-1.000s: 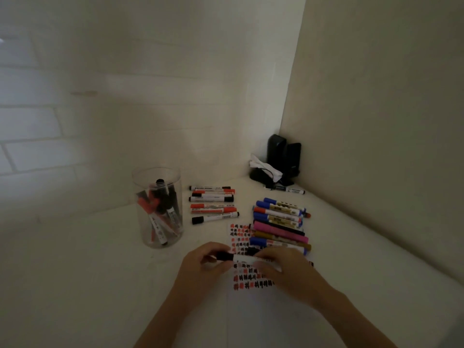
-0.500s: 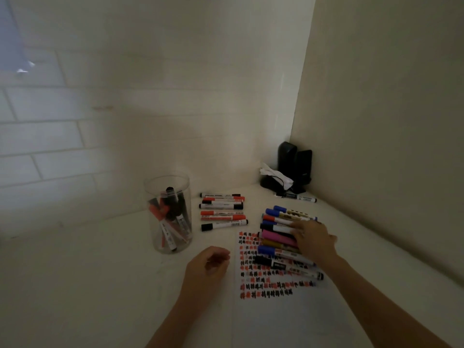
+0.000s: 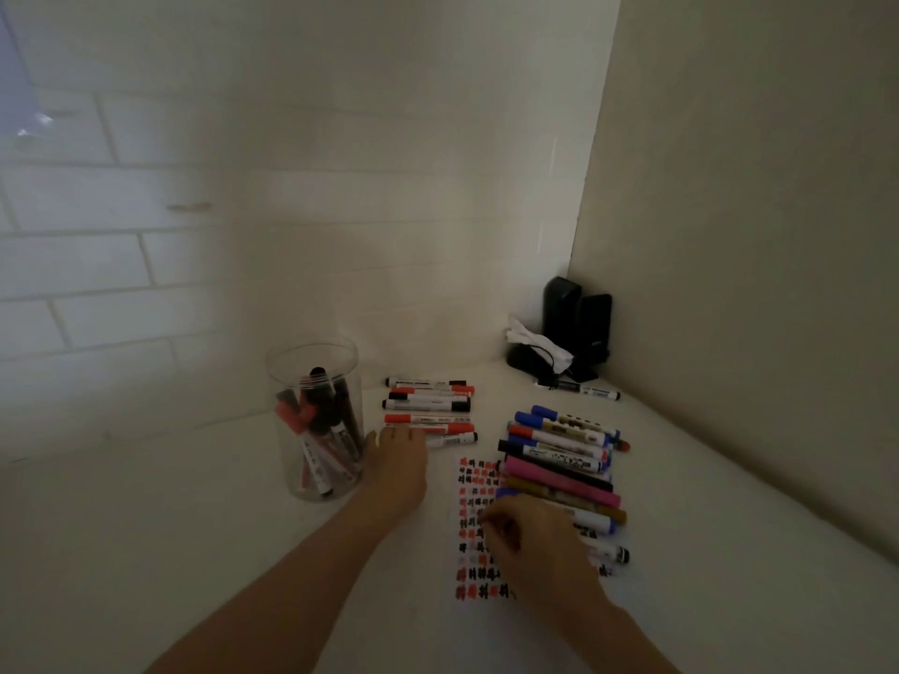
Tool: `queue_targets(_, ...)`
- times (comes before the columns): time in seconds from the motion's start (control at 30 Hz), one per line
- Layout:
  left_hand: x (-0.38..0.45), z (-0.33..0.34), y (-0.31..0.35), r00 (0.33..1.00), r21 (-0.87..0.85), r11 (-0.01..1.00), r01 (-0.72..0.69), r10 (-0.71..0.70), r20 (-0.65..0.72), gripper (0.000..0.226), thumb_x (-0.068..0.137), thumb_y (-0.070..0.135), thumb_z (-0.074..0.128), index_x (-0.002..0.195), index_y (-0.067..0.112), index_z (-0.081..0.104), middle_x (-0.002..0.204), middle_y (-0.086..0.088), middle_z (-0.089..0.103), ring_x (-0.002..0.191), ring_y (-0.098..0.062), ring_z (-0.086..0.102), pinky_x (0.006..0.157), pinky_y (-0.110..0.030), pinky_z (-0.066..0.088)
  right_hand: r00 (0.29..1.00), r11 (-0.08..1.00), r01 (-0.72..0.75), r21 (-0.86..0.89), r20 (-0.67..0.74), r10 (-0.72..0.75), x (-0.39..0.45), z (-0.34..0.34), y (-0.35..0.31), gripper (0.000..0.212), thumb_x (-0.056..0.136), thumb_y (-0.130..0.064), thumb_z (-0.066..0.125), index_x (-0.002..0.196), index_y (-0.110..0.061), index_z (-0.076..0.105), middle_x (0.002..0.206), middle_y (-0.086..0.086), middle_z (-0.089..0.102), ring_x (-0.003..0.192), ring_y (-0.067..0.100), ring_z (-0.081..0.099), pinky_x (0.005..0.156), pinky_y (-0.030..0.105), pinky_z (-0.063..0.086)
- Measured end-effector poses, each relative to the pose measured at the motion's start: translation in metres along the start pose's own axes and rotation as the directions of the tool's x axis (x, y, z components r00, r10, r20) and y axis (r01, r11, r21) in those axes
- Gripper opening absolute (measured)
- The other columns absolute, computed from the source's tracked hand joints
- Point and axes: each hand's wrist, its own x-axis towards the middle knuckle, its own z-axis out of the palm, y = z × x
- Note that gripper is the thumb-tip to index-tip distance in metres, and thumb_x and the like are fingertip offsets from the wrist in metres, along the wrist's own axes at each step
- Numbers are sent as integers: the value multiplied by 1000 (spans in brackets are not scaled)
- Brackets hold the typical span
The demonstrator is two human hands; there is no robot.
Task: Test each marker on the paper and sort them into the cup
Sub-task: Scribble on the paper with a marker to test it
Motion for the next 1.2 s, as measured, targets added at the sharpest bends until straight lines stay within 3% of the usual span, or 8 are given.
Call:
queue_targets(0.1,1,2,2,1000,46,999,20,-21,16,31,96,18,47,127,19,49,133,-6,48,123,-23,44,107,-40,32,998,996,-65,68,0,65,-1,0,-3,21,95,-28,56,112,-28,67,99,-14,66,75,0,56,76,7,45)
queue_targets(0.23,-27,-14,10,997,-456,889,-46,16,-69,24,102,24,38,123,19,49,120,0,52,94,-8,52,79,-16,41,974,925,-217,311,10,225,2,-4,-4,28,92,-40,57,113,-26,68,83,-12,68,72,2,63,72,18,54)
queue_targets(0.37,-78,-35,18,952,-656,696,-293,280,-128,17,103,27,36,114,25,49,91,14,53,74,9,51,66,-4,37,930,593,-316,741,120,346,0,-10,-19,31,90,-45,57,100,-17,67,75,2,69,59,11,61,55,20,50)
queue_targets(0.53,-109,-29,14,903,-681,617,-395,398,-163,17,103,32,36,116,38,46,101,15,59,87,7,55,74,-4,38,949,600,-248,760,67,308,-16,-5,-29,29,92,-34,58,89,-5,61,67,5,63,53,8,57,53,19,48)
queue_targets(0.67,-123,-30,15,901,-723,586,-367,417,-118,16,102,35,36,114,36,45,92,8,64,73,-5,60,65,-18,49,956,594,-234,770,69,287,-30,-2,-27,26,94,-32,56,87,-7,60,61,0,58,52,10,53,56,25,48)
queue_targets(0.97,-131,-39,18,883,-796,494,-350,458,-104,16,98,35,47,112,41,42,68,17,57,51,-2,46,54,-11,39,974,563,-170,809,53,219,-46,-18,-18,36,85,-35,59,92,0,61,66,11,58,55,17,52,54,28,46)
queue_targets(1.1,-126,-35,8,928,-735,646,-206,366,62,45,85,50,62,121,37,37,80,11,50,60,3,46,58,-11,38,913,454,-258,853,62,402,-50,-32,-2,16,92,-25,59,94,-12,66,76,7,68,61,11,60,56,25,51)
queue_targets(1.2,-119,-23,-3,942,-522,811,-263,334,45,54,76,69,58,120,43,42,98,14,45,87,0,44,77,-16,38,892,435,-310,845,101,440,-53,-47,18,17,94,-26,56,97,-16,69,87,6,75,67,12,64,50,21,43)
